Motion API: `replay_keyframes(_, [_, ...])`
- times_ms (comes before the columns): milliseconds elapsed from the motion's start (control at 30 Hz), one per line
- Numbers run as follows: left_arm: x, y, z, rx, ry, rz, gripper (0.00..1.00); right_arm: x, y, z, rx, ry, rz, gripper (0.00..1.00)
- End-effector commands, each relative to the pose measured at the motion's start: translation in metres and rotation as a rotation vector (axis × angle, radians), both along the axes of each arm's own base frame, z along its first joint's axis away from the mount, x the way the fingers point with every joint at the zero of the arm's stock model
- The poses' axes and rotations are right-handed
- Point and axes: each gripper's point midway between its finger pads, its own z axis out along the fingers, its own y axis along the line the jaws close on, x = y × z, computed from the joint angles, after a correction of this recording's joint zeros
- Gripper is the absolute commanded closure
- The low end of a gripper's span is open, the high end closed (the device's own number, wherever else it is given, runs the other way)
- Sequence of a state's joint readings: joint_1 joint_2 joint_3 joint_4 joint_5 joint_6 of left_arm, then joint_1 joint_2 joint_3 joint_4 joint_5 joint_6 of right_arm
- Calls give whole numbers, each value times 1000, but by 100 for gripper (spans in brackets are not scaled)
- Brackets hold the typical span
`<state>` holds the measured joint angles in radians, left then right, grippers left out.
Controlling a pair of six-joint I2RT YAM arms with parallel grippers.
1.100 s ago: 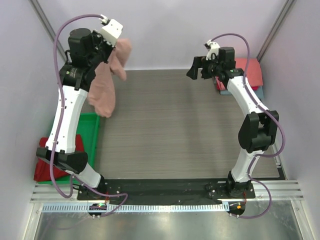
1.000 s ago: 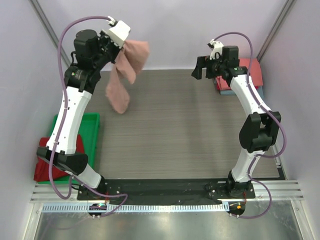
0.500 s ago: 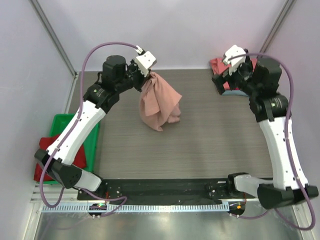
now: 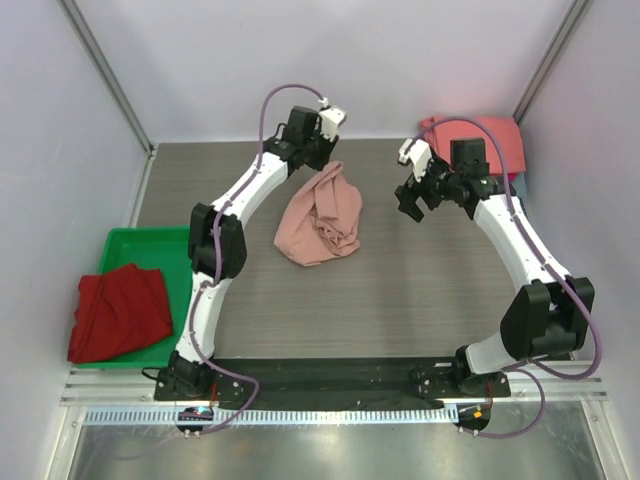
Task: Fold and stack the t-shirts
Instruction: Move the tshirt to the center of the board
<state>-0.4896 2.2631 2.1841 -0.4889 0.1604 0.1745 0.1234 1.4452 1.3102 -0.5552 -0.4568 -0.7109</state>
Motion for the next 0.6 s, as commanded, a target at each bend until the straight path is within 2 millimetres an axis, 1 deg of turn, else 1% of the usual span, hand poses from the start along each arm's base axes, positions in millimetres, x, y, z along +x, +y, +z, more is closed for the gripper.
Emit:
replay_keyframes(0, [37, 75, 74, -14, -137, 292, 66, 4, 25, 15, 18, -94, 166, 5])
replay_keyframes(33, [35, 99, 54, 34, -108, 346, 62, 5, 31, 8, 2, -94, 202, 7])
replay_keyframes(67, [30, 107, 56, 25, -105, 347, 56, 5, 38, 6, -1, -103, 236, 8])
replay_keyframes(100, [15, 130, 62, 4, -74, 370, 49, 0, 51, 1, -8, -105, 282, 10])
replay_keyframes(133, [0, 132, 57, -30, -15, 330, 47, 3, 60, 0, -15, -131, 308, 11])
replay_keyframes(167, [-12, 140, 59, -52, 16, 333, 46, 3, 67, -3, -26, -150, 338, 12])
replay_keyframes(200, [-31, 157, 52, -64, 69, 348, 45, -1, 76, -11, -24, -149, 368, 13])
replay_keyframes(233, [-50, 160, 45, -59, 129, 329, 45, 0, 91, -9, -22, -190, 401, 15])
replay_keyframes(267, [-65, 161, 39, -57, 171, 306, 45, 0, 99, -19, -22, -183, 413, 16])
replay_keyframes(300, [-82, 162, 21, -40, 235, 288, 46, 0, 104, -26, -25, -177, 418, 16])
replay_keyframes(333, [-101, 163, 27, -35, 251, 260, 47, -2, 116, -30, -20, -180, 446, 20])
replay_keyframes(367, [-114, 158, 26, -55, 275, 225, 48, -2, 120, -42, -23, -154, 456, 21])
replay_keyframes(400, [-130, 159, 11, -54, 319, 214, 49, -3, 125, -48, -21, -146, 470, 22])
replay_keyframes(433, [-139, 157, 22, -78, 291, 198, 50, -3, 130, -52, -18, -139, 480, 23])
replay_keyframes(467, [-147, 156, 22, -89, 296, 185, 49, -3, 137, -65, -16, -113, 495, 23])
replay_keyframes(500, [-156, 157, 13, -87, 320, 176, 50, -2, 141, -68, -3, -101, 490, 24])
replay_keyframes(533, [-161, 158, 11, -82, 327, 174, 50, 1, 147, -68, 8, -105, 492, 23])
replay_keyframes(567, [-166, 160, 13, -76, 321, 170, 50, 4, 150, -73, 14, -90, 492, 23])
